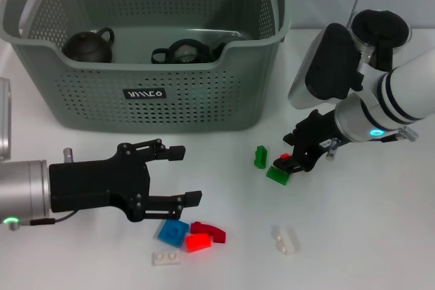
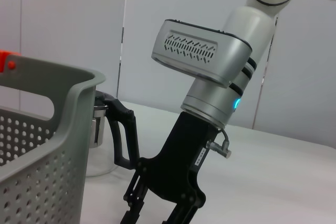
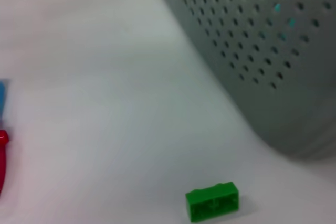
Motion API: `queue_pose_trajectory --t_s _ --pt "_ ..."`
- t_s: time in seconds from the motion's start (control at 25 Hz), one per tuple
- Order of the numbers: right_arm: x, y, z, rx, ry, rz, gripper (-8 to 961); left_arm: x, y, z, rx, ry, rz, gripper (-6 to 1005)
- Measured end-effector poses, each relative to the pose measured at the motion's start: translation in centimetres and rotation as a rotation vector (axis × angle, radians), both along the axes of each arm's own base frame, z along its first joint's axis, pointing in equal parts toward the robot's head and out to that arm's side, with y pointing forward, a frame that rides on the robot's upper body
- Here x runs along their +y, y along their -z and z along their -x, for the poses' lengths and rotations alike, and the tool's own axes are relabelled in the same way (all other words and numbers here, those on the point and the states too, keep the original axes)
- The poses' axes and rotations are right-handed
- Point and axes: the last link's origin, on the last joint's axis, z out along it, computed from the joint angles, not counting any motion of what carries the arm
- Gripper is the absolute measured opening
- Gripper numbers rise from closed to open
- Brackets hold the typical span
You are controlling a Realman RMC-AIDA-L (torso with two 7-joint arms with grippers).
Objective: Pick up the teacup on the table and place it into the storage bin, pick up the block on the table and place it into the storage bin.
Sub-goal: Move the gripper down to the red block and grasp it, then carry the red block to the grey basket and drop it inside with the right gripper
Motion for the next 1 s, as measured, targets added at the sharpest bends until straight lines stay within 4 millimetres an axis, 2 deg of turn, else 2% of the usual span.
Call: queue_pose_trajectory --t_s 0.52,0.72,0.76,0.88,1.0 --pt "-0.2 0.5 -0.2 0.002 0.005 0.002 475 -0.1 0.1 0.1 -0.001 -0.005 0.008 847" --pt "-0.2 0.5 -0.4 -0.001 0.005 0.004 275 -0.1 0.1 0.1 -0.001 -0.004 0.007 847" --pt "-0.2 0.5 -0.4 -0.002 0.005 0.006 267 -0.1 0.1 0.1 -0.001 -0.004 0.007 847" --pt "-0.3 0.2 -0.3 0.007 0.001 0.006 243 -0.1 0.1 0.1 0.0 -0.004 0.006 847" --pt "-0.8 -1.0 0.2 0.042 0.006 0.017 222 0.0 0.1 0.0 -0.002 -0.004 0.005 847"
